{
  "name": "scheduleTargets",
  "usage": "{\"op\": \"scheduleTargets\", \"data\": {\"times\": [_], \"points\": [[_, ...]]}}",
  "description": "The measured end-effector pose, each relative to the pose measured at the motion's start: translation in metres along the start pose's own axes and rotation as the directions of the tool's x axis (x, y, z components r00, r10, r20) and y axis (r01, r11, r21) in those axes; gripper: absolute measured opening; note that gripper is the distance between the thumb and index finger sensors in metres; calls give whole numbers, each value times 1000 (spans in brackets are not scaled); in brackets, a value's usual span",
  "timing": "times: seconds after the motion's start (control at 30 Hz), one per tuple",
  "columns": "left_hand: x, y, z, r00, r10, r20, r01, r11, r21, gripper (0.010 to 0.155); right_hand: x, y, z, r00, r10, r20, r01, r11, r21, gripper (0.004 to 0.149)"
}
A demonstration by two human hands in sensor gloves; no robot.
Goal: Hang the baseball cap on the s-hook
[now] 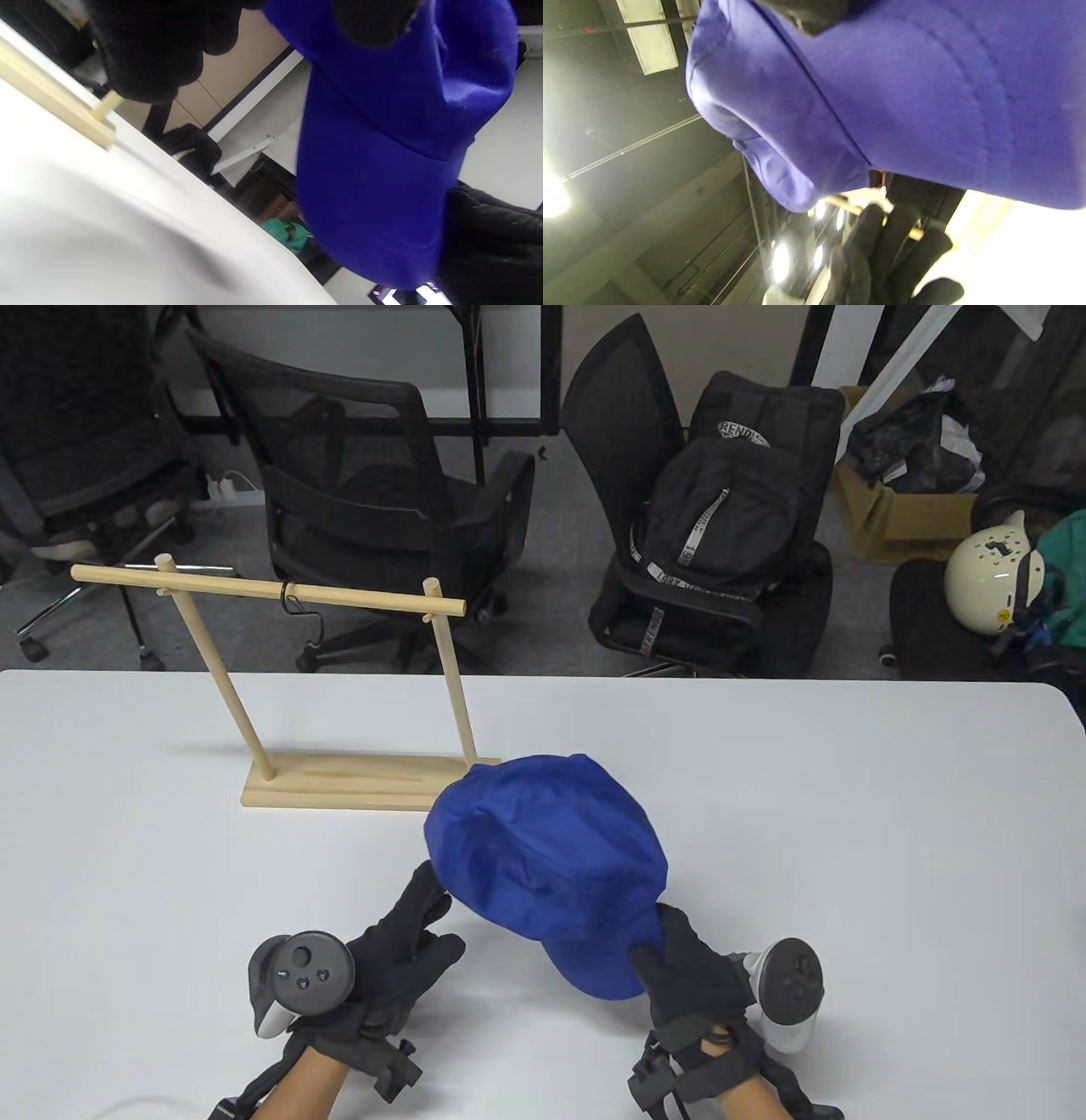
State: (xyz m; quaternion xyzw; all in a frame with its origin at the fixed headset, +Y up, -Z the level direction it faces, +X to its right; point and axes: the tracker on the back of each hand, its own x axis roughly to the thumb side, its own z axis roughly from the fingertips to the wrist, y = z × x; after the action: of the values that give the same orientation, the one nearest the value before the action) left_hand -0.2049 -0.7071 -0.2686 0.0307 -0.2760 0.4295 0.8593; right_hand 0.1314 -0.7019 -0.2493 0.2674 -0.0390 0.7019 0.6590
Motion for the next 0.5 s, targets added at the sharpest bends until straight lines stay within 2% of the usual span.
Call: {"op": "scheduleTargets", "data": {"times": [0.23,0.5], "points": [[-8,-11,-2,971,237,-44,-240,965,-100,87,-12,27,0,999,-46,-24,48,992,115,45],[-29,-18,-3,942,316,-110,-331,929,-166,77,-28,42,1,993,-87,-83,101,978,181,46]]}}
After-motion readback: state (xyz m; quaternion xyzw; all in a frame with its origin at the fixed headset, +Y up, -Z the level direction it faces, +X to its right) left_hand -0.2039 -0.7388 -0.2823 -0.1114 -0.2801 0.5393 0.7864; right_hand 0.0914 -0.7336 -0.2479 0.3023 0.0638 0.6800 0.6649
